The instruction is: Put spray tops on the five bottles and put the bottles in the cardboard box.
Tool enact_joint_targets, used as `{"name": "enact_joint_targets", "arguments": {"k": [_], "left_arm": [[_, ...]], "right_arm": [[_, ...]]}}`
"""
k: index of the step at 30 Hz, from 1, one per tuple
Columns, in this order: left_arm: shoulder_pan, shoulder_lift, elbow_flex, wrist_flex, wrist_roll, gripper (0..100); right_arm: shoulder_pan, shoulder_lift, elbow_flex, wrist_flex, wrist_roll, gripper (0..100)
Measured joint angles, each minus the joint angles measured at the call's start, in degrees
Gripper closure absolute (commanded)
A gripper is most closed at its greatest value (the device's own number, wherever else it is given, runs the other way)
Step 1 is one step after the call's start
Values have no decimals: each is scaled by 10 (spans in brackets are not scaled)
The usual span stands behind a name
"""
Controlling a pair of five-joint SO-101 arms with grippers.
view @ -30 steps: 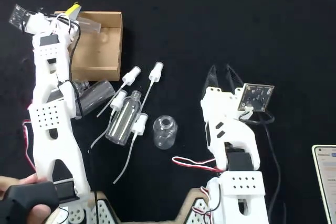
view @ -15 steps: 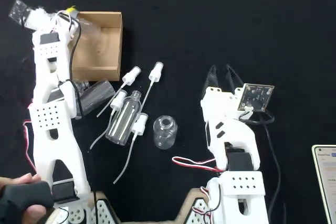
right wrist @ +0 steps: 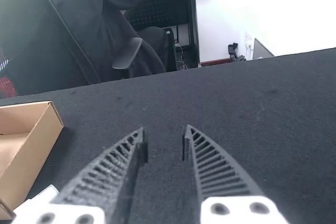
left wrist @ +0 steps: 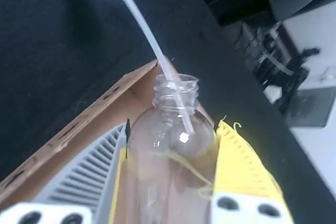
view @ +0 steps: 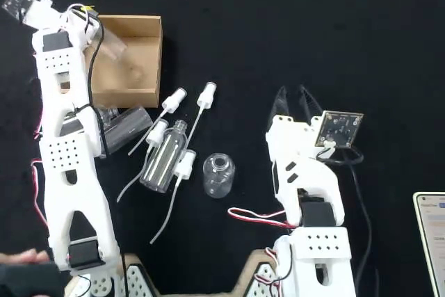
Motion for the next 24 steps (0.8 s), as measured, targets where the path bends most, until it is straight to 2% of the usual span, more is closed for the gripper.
{"name": "enact_joint_targets", "arguments": {"k": [9,15,18,24], "left_arm": [[0,15,-14,91,1,816],[0,16,-123,153,1,816],[-3,14,-173,158,-18,816],[-14,15,-185,182,-34,816]], "right_arm": [[0,0,0,0,0,882],[0,0,0,0,0,882],[0,0,0,0,0,882],[0,0,0,0,0,882]]}}
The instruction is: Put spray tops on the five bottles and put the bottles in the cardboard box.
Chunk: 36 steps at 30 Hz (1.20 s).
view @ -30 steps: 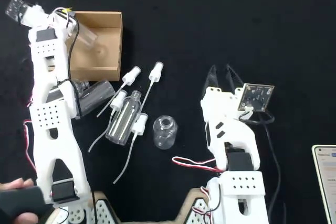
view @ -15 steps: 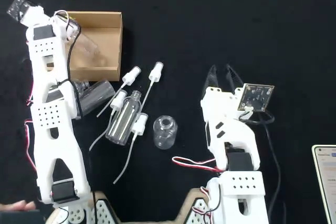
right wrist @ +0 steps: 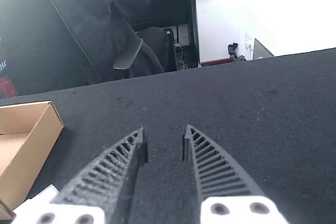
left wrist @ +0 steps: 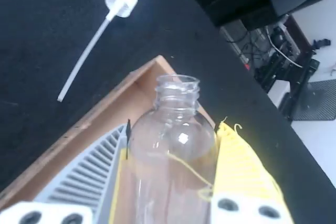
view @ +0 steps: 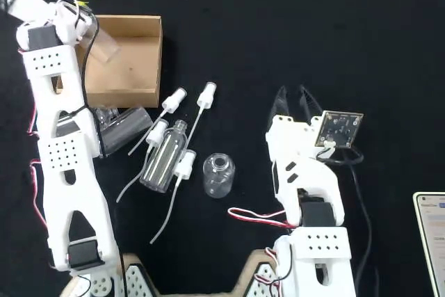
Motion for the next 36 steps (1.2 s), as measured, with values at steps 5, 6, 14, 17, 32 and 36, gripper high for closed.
{"name": "enact_joint_targets", "arguments": {"k": [5,6,14,17,32,36], "left_arm": [[-39,0,0,13,0,816],[-48,0,0,13,0,816],[-90,-25,0,25,0,813],[-88,-55,0,41,0,812],[-87,-203,-1,76,-45,815],[-87,-212,-1,42,-104,815]], "right_arm": [[0,0,0,0,0,882],[0,0,0,0,0,882],[0,0,0,0,0,882],[0,0,0,0,0,882],[0,0,0,0,0,882],[0,0,0,0,0,882]]}}
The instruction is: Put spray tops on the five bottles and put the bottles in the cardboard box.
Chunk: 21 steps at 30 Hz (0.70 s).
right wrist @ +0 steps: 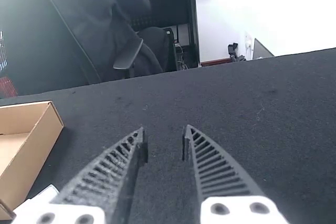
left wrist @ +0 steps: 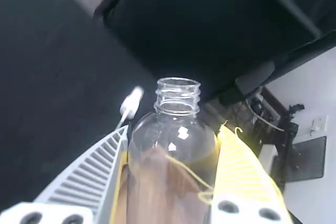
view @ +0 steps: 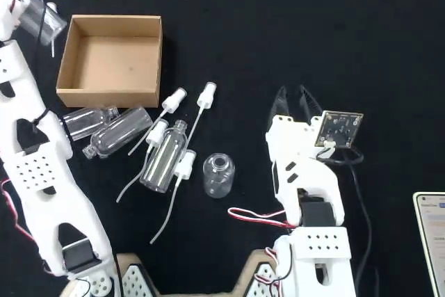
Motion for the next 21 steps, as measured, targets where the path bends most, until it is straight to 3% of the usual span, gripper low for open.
{"name": "enact_joint_targets", "arguments": {"k": [6,16,21], "left_arm": [[0,-1,0,-102,-44,816],[52,86,0,-47,-47,816],[62,214,0,-113,-47,816]], "right_arm": [[0,0,0,0,0,882],[0,0,0,0,0,882],[0,0,0,0,0,882]]}}
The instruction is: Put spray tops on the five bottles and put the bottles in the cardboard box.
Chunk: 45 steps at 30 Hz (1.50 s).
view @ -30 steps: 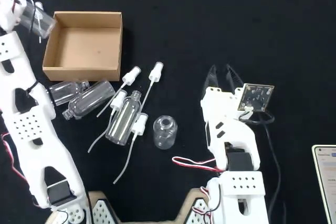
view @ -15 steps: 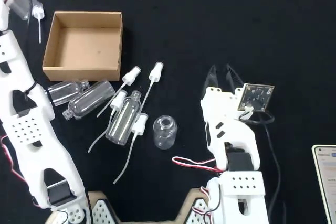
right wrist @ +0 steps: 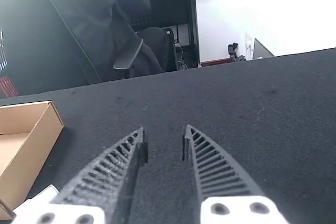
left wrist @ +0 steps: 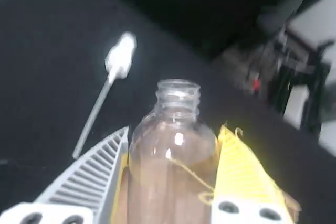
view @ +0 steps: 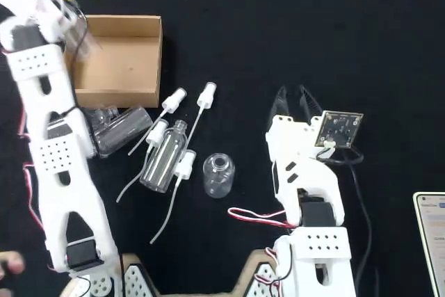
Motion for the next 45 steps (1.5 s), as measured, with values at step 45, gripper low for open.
{"name": "enact_joint_targets", "arguments": {"k": [45], "left_arm": [[75,-150,0,241,-318,858]], "right_arm": [[-28,0,20,0,0,882]]}}
